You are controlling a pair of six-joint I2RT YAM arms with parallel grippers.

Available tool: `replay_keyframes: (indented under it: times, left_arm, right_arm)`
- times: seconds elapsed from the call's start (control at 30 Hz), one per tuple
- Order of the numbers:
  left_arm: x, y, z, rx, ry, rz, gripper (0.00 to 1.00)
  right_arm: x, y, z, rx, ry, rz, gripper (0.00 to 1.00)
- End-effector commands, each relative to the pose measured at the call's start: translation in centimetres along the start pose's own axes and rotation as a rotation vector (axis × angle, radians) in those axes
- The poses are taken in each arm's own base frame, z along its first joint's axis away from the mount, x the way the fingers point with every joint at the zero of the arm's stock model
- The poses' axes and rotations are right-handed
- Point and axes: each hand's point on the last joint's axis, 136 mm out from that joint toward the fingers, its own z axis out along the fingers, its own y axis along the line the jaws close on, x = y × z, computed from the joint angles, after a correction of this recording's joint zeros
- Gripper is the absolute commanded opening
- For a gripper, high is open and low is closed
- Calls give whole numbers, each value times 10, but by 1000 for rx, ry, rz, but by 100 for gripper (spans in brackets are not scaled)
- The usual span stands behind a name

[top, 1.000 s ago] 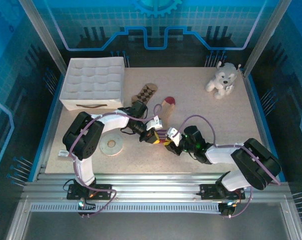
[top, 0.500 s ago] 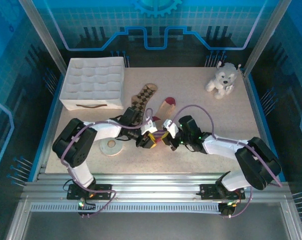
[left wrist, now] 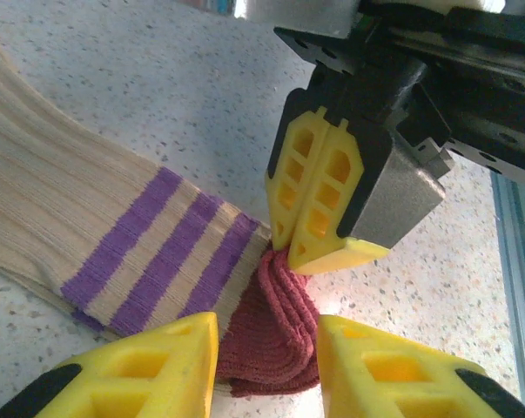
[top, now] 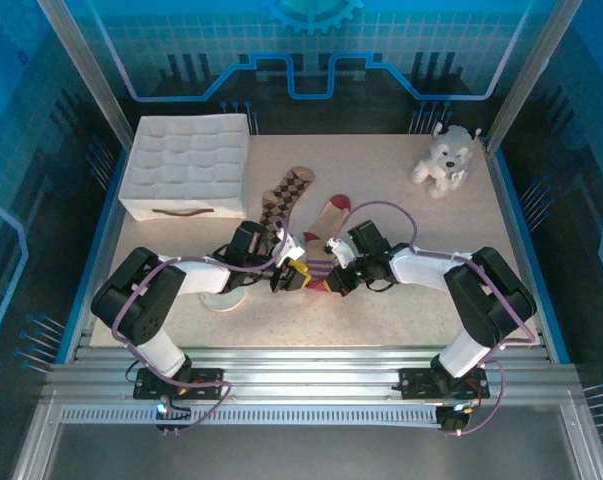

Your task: Roll the socks

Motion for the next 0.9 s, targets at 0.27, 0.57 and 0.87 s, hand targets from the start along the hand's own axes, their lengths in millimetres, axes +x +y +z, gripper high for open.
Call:
replay_keyframes:
  times: [0.27,0.57,0.87]
  left_arm:
    - [0,-4,4,-112,-4,194,41]
    - [1,-9,18,-69,12,219,43]
    - [12,-9,29,-64,52,217,38]
  right_arm:
    - [3,-11,1,24,83,113,0]
    - [6,-13,2,23,91,126,0]
    - [6,-14,1,21,89,139,0]
